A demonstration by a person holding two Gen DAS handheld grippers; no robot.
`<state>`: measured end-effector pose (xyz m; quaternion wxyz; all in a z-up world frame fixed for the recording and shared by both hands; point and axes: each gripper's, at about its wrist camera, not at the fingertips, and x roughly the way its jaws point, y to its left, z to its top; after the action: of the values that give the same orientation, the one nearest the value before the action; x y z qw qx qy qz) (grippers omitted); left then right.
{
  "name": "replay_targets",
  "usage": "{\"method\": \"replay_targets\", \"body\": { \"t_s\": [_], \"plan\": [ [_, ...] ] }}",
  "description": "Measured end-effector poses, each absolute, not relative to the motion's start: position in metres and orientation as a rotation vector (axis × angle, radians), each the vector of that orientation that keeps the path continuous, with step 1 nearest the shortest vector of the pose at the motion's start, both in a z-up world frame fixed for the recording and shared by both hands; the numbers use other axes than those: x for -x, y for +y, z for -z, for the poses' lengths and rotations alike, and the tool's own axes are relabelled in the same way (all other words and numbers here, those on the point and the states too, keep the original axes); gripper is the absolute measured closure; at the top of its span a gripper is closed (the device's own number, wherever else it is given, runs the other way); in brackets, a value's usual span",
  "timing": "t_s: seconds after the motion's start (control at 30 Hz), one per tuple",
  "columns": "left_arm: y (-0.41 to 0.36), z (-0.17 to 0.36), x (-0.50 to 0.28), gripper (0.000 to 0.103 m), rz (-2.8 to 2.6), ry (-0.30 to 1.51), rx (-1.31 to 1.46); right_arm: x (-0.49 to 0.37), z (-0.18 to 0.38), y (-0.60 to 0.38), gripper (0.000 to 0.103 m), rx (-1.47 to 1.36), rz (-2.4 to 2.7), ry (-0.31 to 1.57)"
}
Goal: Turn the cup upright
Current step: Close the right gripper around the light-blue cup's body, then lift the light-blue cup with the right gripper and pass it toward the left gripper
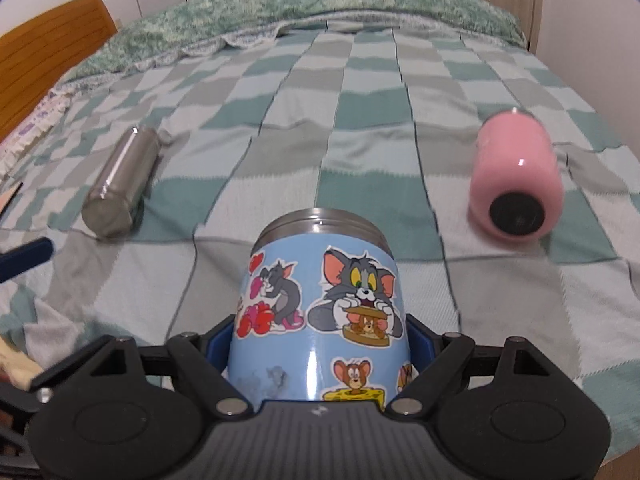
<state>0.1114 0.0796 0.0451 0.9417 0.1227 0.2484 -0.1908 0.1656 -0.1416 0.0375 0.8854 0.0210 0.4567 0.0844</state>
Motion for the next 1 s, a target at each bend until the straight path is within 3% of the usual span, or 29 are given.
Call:
{"method": "replay_targets", "body": {
  "t_s": [0.43, 0.47, 0.53, 0.77, 1.0],
  "plan": [
    [0.073, -0.049, -0.093, 0.0, 0.323, 0.523, -0.236, -0.166, -0.036, -0.143, 0.019, -0.021, -0.219, 0.949],
    [0.072, -0.049, -0.091, 0.0, 0.32, 0.525, -0.237, -0.165, -0.038, -0.145, 0.018, -0.016, -0.231, 0.947],
    [0.069, -0.052, -0.089, 0.0, 0.309, 0.531, -0.242, -0.159, -0.047, -0.152, 0.002, -0.013, -0.254, 0.914],
    [0.041, -0.072, -0.083, 0.0, 0.305, 0.546, -0.24, -0.132, -0.084, -0.208, 0.0, -0.009, -0.32, 0.735],
    [-0.012, -0.082, -0.101, 0.0, 0.273, 0.664, -0.203, -0.128, -0.085, -0.278, 0.0, -0.01, -0.329, 0.64]
  ]
}}
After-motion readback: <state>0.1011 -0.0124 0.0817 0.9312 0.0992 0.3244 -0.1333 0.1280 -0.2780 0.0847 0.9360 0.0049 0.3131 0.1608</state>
